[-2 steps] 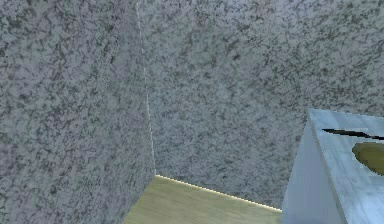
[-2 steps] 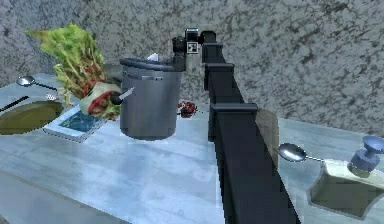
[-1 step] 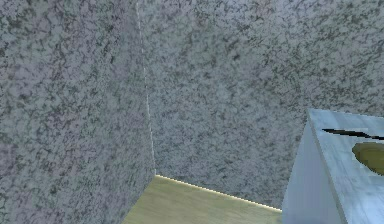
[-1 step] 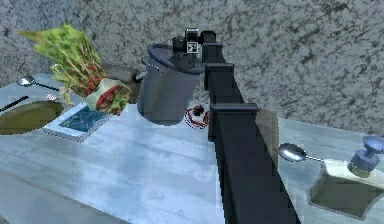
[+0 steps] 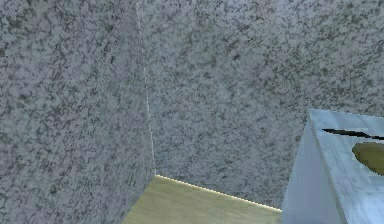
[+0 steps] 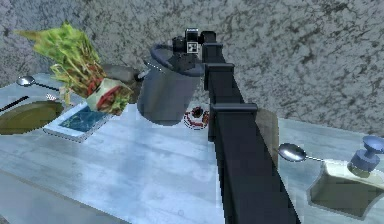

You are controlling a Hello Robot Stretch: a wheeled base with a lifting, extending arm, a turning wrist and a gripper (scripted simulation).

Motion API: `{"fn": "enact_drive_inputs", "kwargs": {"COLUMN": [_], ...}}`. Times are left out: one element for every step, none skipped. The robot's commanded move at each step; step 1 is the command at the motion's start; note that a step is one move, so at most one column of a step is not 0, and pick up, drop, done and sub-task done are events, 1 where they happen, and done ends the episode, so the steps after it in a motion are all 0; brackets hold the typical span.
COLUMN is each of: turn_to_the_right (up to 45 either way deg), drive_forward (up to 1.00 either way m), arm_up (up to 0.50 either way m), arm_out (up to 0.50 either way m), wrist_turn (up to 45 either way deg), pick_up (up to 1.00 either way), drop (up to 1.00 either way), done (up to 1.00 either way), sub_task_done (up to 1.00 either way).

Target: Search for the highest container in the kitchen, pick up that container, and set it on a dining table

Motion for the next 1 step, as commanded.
{"fn": "enact_drive_inputs", "kwargs": {"turn_to_the_right": [0.0], "drive_forward": [0.0], "arm_up": [0.0], "arm_out": [0.0], "wrist_turn": [9.0], "pick_up": [0.0], "drop": [0.0], "done": [0.0], "sub_task_done": [0.0]}}
